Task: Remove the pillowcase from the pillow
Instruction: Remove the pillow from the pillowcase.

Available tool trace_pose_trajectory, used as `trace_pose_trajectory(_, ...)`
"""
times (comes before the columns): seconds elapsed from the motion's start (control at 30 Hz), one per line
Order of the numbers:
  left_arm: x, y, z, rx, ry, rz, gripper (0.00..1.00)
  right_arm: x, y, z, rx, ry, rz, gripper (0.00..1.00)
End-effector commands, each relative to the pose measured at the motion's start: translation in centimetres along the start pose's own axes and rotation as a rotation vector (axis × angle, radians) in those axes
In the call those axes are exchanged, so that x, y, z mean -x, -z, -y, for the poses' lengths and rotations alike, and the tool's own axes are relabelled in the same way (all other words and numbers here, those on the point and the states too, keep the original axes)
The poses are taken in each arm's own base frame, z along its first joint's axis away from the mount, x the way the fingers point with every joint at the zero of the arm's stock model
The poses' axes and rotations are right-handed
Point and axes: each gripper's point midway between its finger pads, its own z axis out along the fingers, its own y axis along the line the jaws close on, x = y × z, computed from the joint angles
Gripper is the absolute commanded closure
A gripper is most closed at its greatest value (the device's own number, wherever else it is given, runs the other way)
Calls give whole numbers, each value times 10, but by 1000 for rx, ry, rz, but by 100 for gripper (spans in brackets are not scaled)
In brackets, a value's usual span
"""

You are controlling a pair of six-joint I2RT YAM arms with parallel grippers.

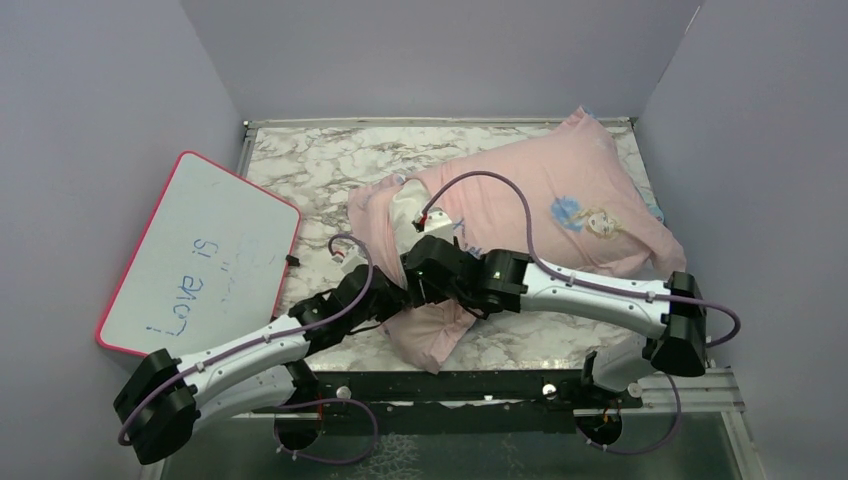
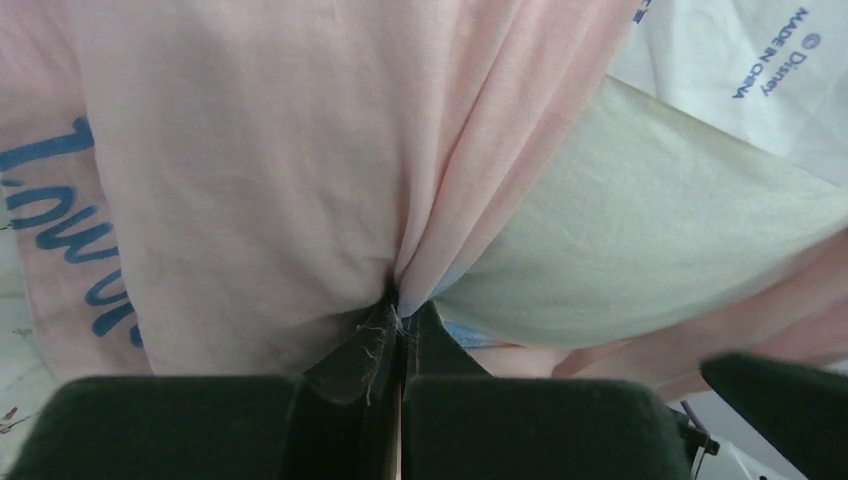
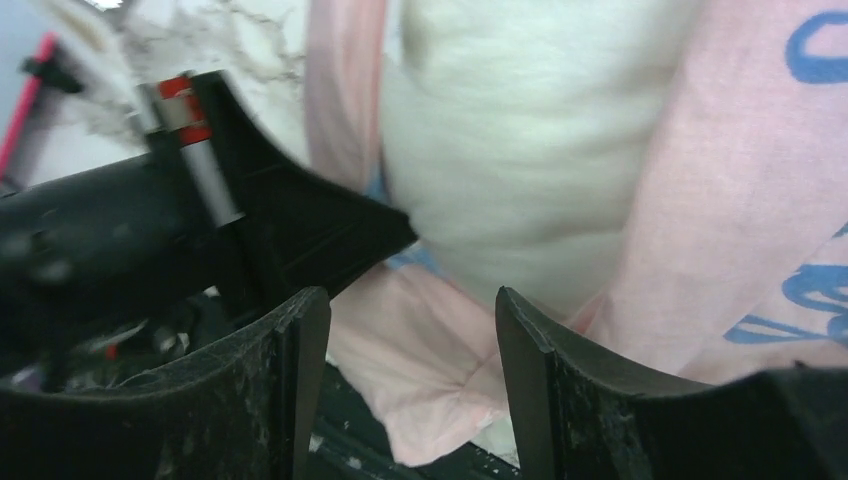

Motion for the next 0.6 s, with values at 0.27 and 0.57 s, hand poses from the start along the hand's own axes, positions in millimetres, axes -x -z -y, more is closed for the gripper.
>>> trace_pose_trajectory(0.27,-23,5,-55,119,-31,-73,100,-20,-68,58,-495,-231,150,9)
trace_pose_trajectory(0.57,-23,11,-62,125,-27,-71,100,-20,-103,94,-620,-291,110,97)
